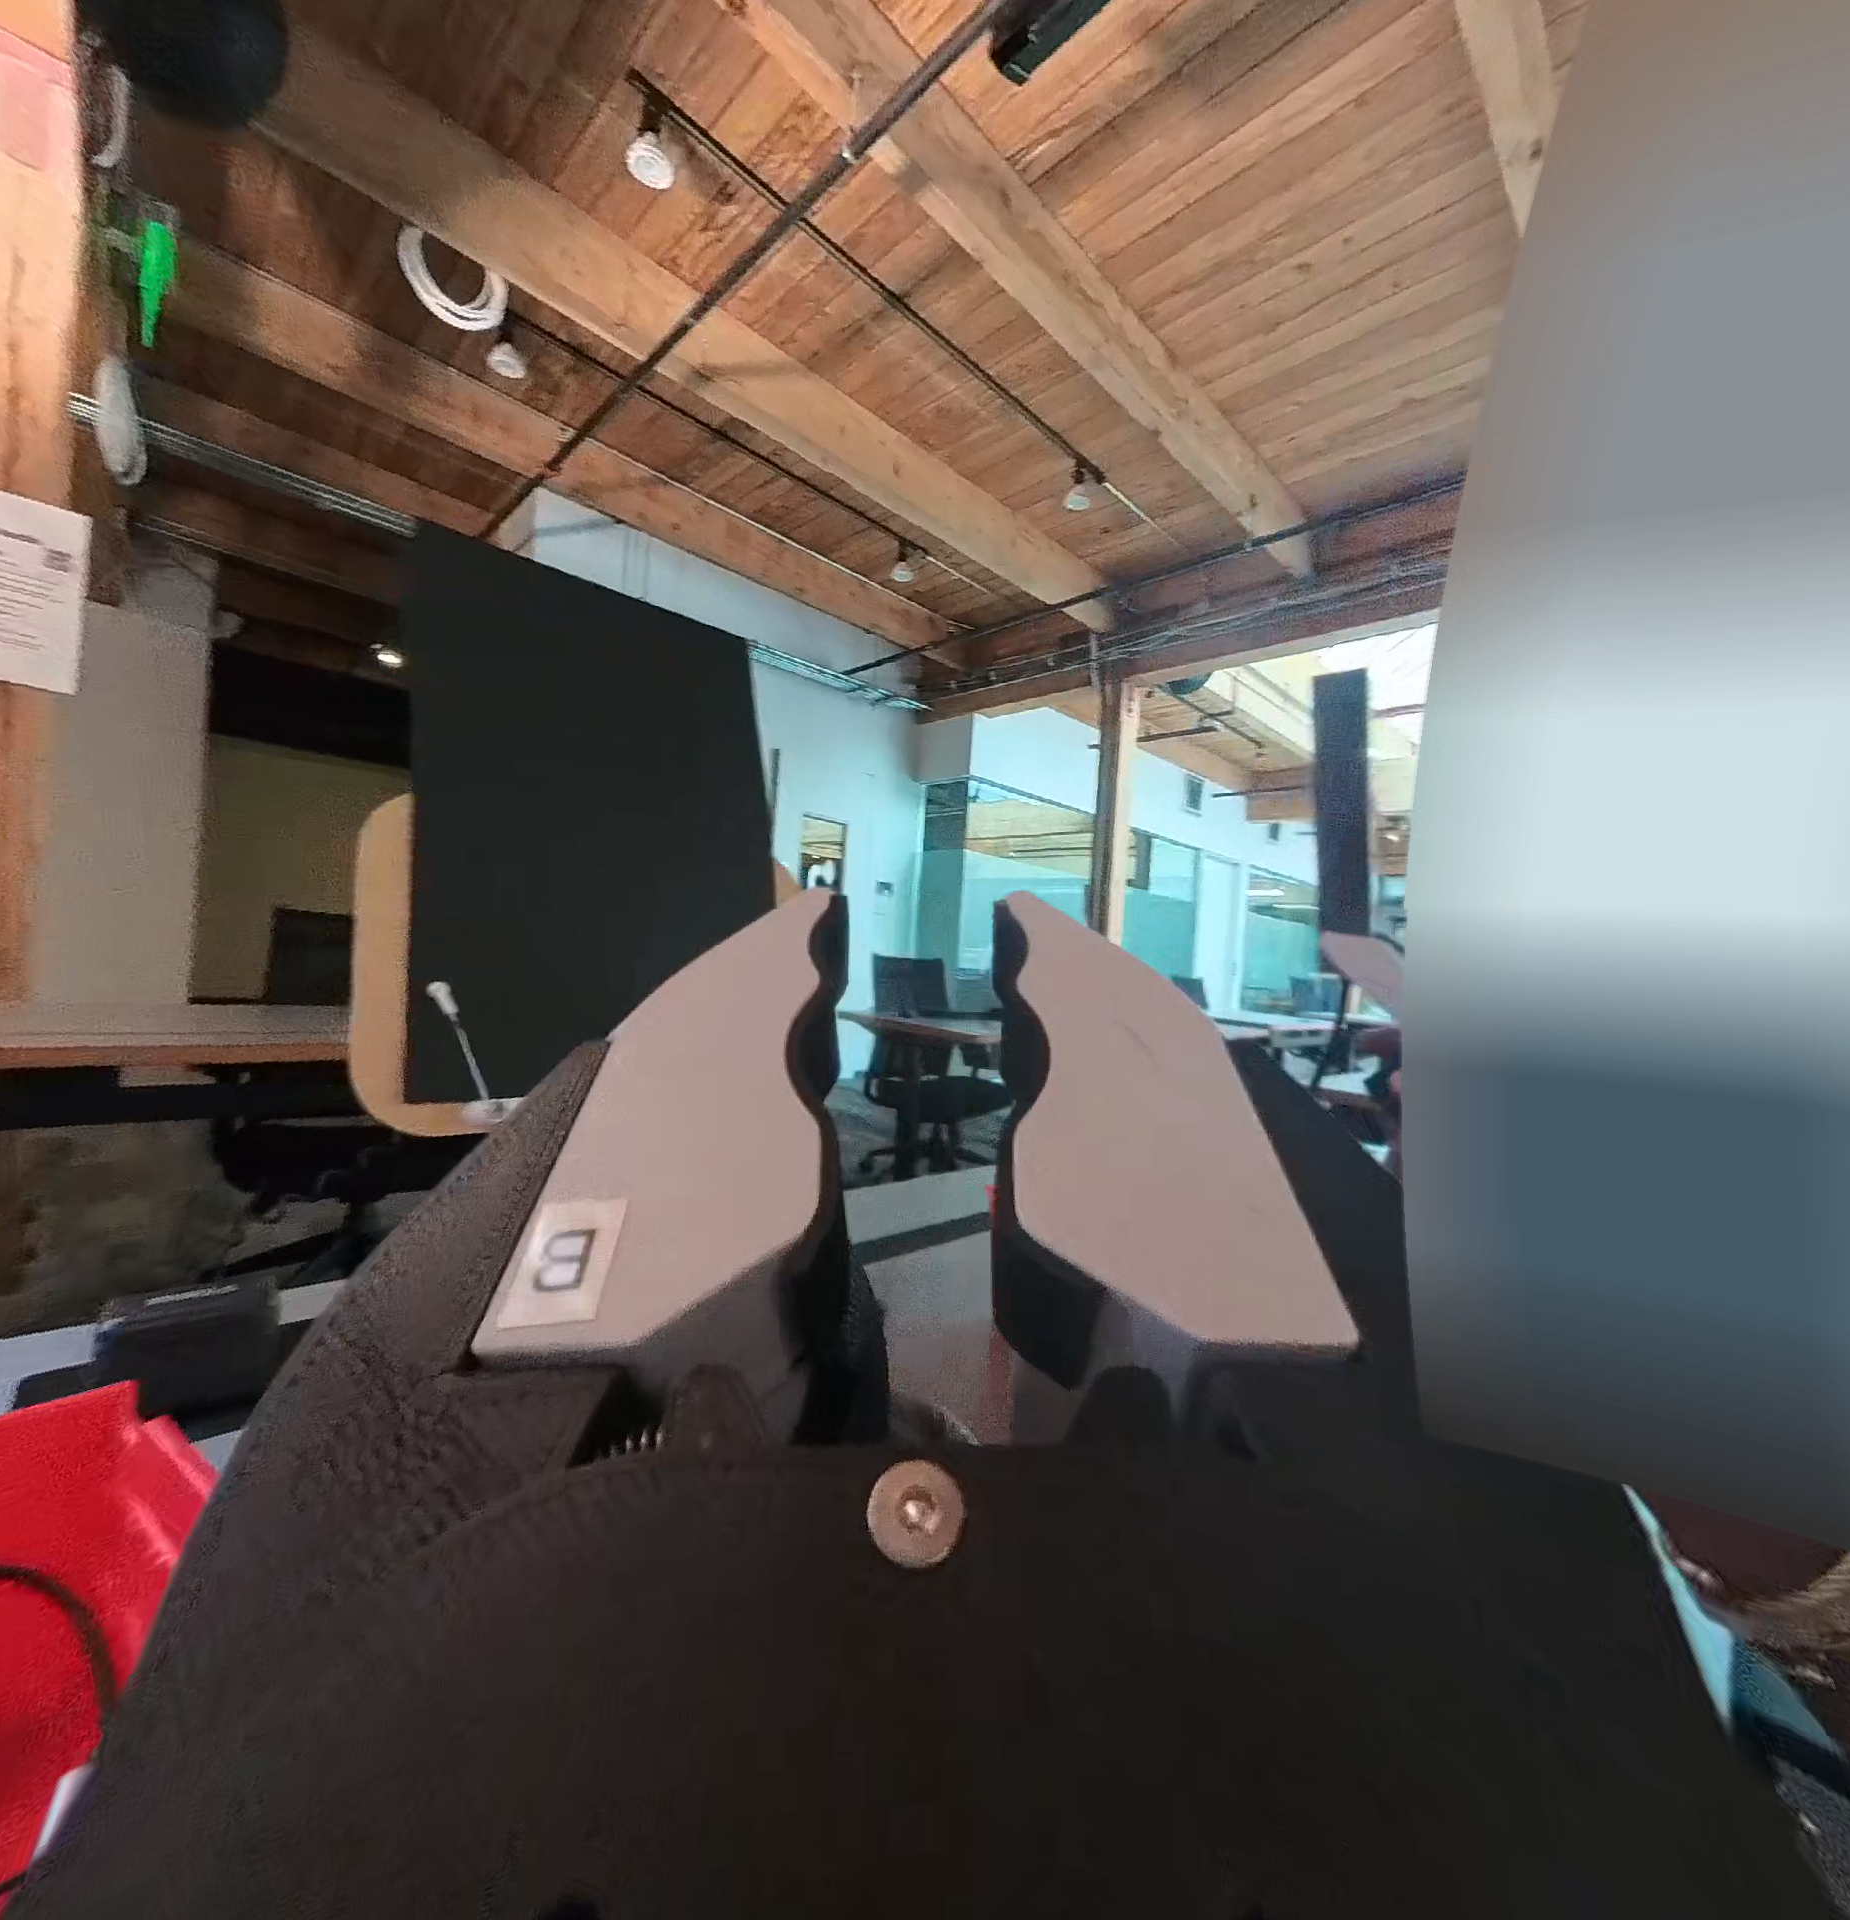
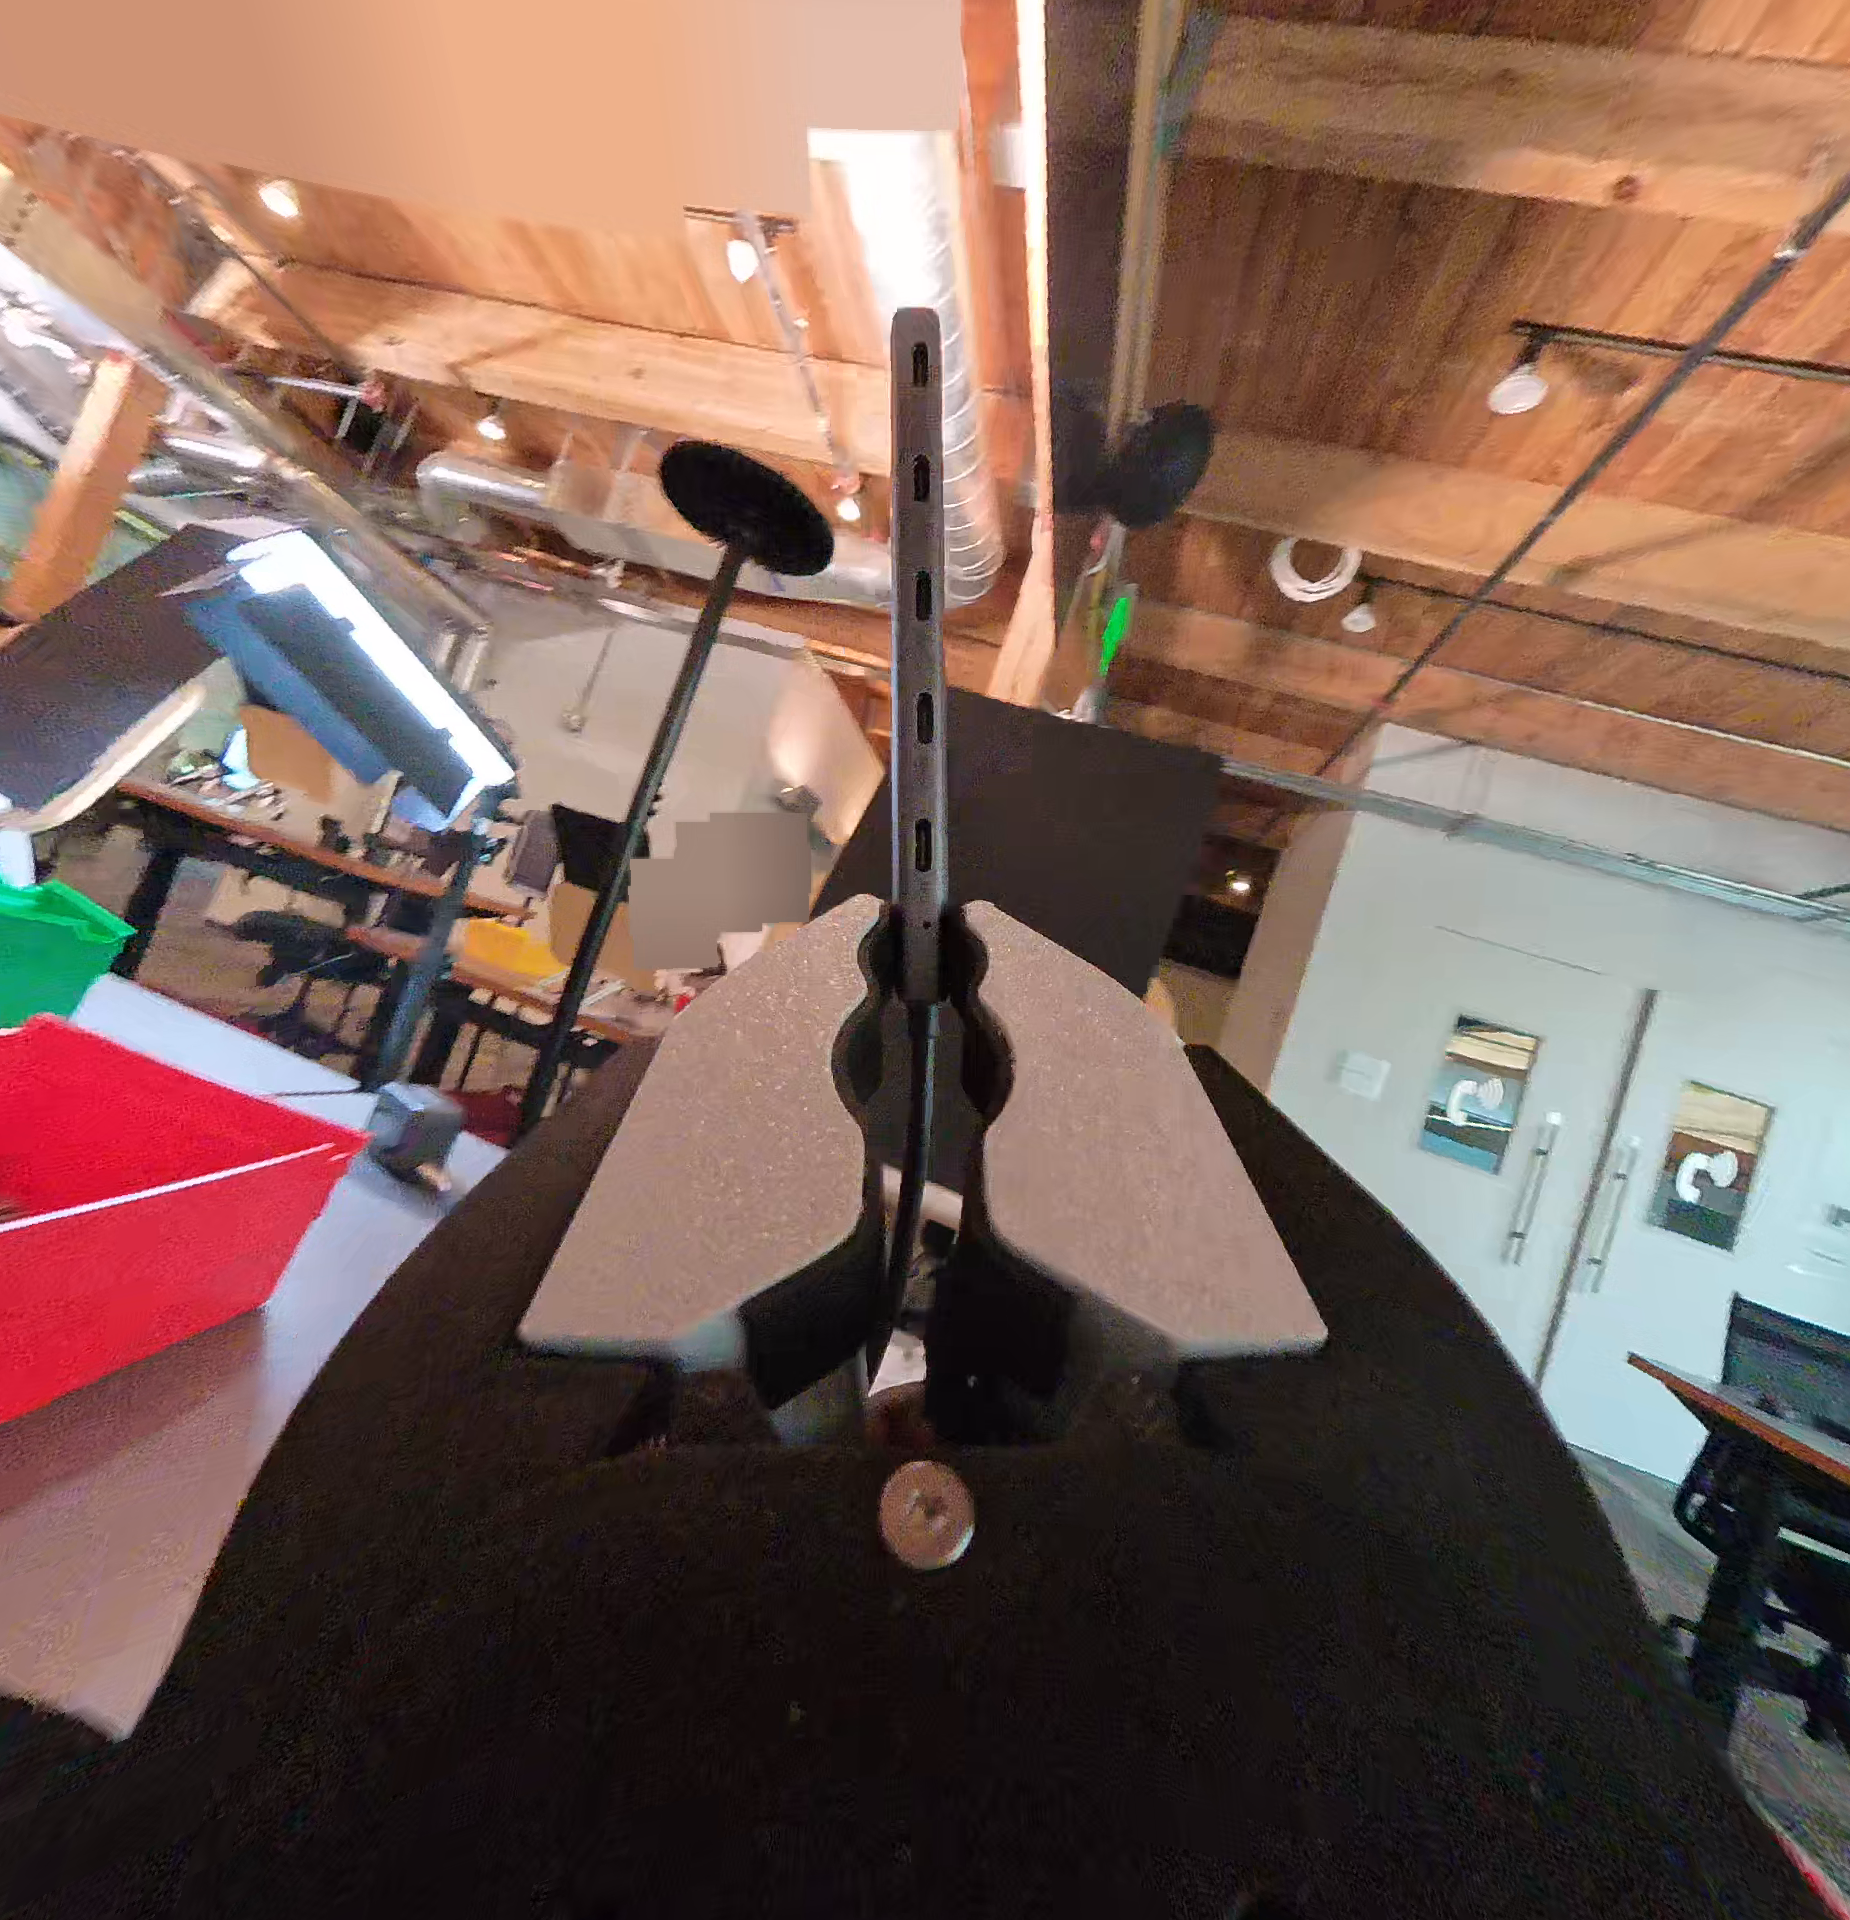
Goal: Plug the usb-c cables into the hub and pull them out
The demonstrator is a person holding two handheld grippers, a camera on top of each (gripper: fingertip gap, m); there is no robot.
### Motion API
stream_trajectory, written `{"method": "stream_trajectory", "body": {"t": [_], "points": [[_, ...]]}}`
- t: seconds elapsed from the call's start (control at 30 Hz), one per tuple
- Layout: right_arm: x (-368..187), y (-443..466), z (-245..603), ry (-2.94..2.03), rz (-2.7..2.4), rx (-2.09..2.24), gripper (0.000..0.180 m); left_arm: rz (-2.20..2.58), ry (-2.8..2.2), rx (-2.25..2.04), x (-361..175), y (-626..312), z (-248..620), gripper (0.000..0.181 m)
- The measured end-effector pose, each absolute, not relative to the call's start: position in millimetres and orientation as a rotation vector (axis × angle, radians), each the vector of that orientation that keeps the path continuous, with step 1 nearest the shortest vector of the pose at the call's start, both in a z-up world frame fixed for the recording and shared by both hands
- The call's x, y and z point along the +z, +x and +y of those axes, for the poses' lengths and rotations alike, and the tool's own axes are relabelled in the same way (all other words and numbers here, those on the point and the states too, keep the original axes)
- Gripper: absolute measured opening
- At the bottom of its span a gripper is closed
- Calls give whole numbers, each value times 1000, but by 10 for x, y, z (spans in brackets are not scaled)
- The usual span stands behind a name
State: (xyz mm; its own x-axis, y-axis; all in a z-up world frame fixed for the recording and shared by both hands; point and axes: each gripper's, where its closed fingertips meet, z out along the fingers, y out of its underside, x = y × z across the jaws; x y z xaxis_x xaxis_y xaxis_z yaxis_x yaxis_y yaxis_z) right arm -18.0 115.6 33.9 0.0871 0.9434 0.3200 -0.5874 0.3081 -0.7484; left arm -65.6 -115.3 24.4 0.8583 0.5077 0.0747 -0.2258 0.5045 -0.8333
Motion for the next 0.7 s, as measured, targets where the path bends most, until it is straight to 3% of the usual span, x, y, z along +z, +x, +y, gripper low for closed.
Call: {"method": "stream_trajectory", "body": {"t": [0.13,0.23,0.43,0.7], "points": [[731,-127,2040,-471,-679,1115,9,-445,-815,504,248,-822,-1493,26],[716,-278,2650,-451,-618,995,8,-476,-739,494,268,-847,-1632,26],[-345,-1030,3628,-701,-882,665,9,-470,-741,549,295,-812,-1663,26],[-1372,-1269,3798,-966,-1338,406,10,-443,-743,539,291,-810,-1641,25]]}}
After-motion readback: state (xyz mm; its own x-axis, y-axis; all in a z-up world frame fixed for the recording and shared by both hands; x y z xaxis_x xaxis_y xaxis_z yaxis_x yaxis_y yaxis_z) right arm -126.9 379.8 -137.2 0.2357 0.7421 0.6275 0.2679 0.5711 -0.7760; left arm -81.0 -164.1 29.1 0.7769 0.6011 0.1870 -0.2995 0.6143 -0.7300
